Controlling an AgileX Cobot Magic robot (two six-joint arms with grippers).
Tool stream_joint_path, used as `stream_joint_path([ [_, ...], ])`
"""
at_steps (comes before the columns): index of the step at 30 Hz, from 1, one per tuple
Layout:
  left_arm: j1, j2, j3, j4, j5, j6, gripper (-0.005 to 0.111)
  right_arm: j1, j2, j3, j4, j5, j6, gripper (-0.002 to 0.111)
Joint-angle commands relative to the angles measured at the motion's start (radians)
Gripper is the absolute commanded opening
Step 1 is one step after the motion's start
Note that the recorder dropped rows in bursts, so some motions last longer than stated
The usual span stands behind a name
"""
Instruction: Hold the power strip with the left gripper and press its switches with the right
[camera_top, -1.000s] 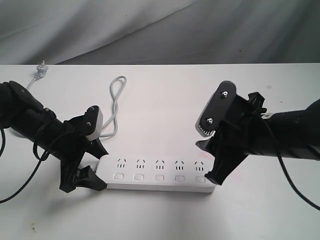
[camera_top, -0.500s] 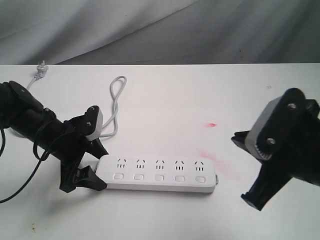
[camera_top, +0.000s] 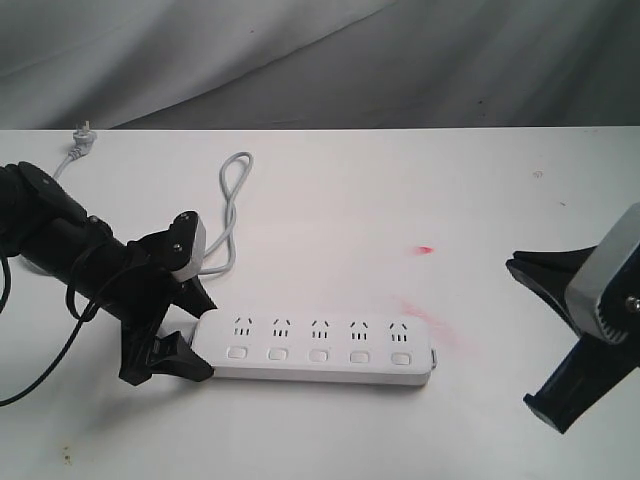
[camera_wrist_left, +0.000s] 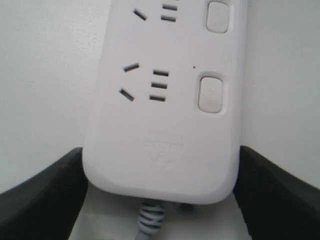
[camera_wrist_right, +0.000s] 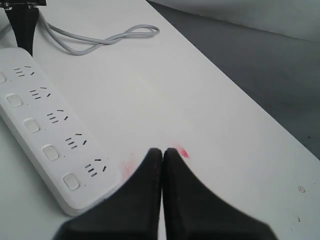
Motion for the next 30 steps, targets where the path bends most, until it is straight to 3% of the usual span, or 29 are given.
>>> stream_joint_path([
  [1,0.002,-0.002,-0.003,-0.003,0.013,-0.001,0.050,0.000,-0.004,0.005,0.007,-0.010,0.004,0.000],
  [11,0.002,-0.002,-0.003,-0.003,0.013,-0.001,0.050,0.000,-0.046,0.015,0.007,0.000,0.004,0.000],
  [20,0.002,-0.002,-0.003,-0.003,0.013,-0.001,0.050,-0.011,-0.219,0.150,0.062,-0.017,0.024,0.000],
  [24,0.002,-0.002,-0.003,-0.003,0.013,-0.001,0.050,-0.062,-0.353,0.177,0.062,-0.013,0.024,0.000],
  [30,0.002,-0.002,-0.003,-0.003,0.013,-0.001,0.050,-0.223,-0.505,0.180,0.062,0.061,0.024,0.000],
])
